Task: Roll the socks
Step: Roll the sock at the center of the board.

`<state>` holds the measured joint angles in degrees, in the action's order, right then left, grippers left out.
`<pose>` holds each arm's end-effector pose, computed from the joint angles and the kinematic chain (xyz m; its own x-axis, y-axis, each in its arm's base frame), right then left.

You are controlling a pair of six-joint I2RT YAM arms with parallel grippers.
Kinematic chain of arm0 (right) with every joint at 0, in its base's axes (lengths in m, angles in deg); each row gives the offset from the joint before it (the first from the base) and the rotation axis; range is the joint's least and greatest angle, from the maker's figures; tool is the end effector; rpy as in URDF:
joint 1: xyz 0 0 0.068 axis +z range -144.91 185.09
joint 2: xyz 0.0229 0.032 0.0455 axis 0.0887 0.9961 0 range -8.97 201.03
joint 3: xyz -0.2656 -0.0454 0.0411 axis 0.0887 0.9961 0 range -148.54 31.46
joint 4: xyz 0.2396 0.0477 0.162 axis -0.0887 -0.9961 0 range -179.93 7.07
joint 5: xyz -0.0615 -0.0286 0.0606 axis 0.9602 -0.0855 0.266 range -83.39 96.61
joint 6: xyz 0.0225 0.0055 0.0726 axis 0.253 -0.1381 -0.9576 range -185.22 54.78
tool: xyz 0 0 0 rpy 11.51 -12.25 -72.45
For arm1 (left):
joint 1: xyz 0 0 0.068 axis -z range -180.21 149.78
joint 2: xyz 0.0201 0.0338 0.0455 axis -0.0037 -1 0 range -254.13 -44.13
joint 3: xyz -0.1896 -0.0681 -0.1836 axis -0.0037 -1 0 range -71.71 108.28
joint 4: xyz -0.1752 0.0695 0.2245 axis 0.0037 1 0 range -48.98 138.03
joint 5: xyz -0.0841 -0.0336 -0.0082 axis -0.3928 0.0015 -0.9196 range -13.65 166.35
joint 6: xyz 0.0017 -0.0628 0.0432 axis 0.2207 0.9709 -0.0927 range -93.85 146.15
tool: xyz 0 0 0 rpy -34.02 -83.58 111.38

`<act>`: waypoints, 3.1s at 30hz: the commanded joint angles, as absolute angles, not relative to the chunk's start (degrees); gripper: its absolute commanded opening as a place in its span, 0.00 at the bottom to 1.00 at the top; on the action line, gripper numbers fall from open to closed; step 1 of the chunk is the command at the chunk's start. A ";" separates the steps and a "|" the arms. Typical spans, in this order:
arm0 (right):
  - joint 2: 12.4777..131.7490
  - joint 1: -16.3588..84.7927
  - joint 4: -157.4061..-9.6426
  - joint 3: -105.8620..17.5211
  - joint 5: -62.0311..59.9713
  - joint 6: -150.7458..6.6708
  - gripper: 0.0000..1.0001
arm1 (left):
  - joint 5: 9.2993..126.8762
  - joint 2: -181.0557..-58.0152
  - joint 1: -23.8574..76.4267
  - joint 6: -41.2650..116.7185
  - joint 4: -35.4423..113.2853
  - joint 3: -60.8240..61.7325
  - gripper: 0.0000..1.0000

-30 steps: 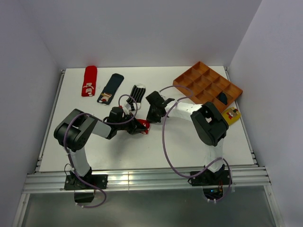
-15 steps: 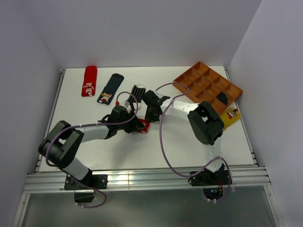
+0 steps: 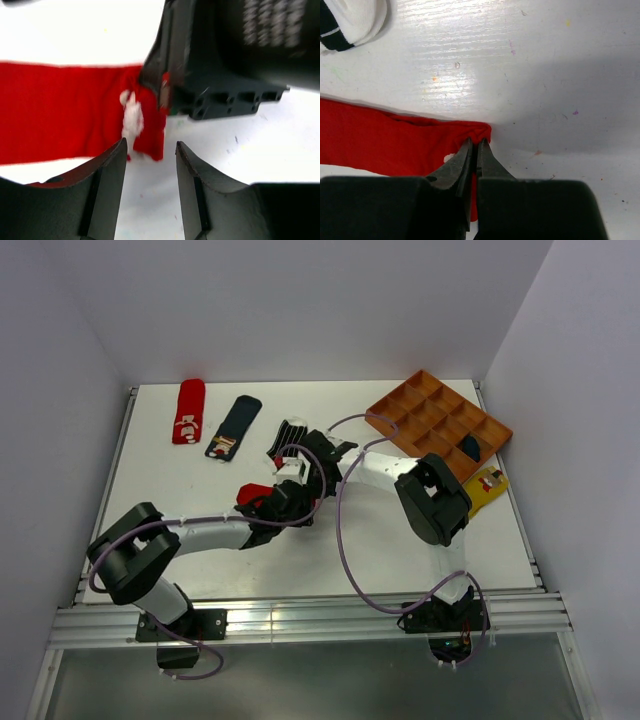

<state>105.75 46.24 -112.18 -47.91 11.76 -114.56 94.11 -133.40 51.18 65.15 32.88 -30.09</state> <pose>0.3438 0.2928 0.1159 -0.9184 0.2007 -0.3410 0.1077 0.9561 0.2726 0.2358 -0.2638 0.1257 -0.6843 -0.1036 -0.7218 0.2143 0.9176 -0.3349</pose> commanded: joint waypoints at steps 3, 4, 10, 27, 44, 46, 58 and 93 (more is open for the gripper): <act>108.36 46.84 -113.95 -48.96 13.99 -113.65 0.00 | 104.55 -136.41 55.06 58.50 31.53 -25.40 0.49; 108.37 46.84 -113.78 -48.96 13.91 -113.65 0.00 | 105.61 -136.76 55.50 57.79 31.53 -24.70 0.49; 108.63 46.84 -113.60 -48.96 13.11 -113.56 0.00 | 106.41 -140.28 56.91 56.56 31.62 -23.11 0.47; 110.12 45.96 -113.60 -51.06 10.83 -113.39 0.00 | 107.55 -139.14 57.35 58.76 29.69 -26.53 0.40; 111.88 44.73 -114.22 -52.74 10.39 -112.60 0.00 | 110.27 -139.58 57.71 56.47 26.87 -27.07 0.41; 111.80 44.73 -113.87 -52.56 10.13 -112.60 0.00 | 110.89 -140.80 57.71 56.12 27.40 -26.11 0.41; 110.74 44.73 -112.99 -51.15 9.34 -112.68 0.00 | 114.67 -147.22 57.71 56.64 31.62 -21.71 0.36; 92.02 40.33 -94.18 -32.96 5.47 -117.96 0.41 | 64.85 -140.80 33.36 86.35 9.47 -40.60 0.00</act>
<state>92.92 40.31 -97.52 -33.51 5.64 -116.62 71.03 -139.00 34.53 82.51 11.14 -40.12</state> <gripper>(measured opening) 0.413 0.034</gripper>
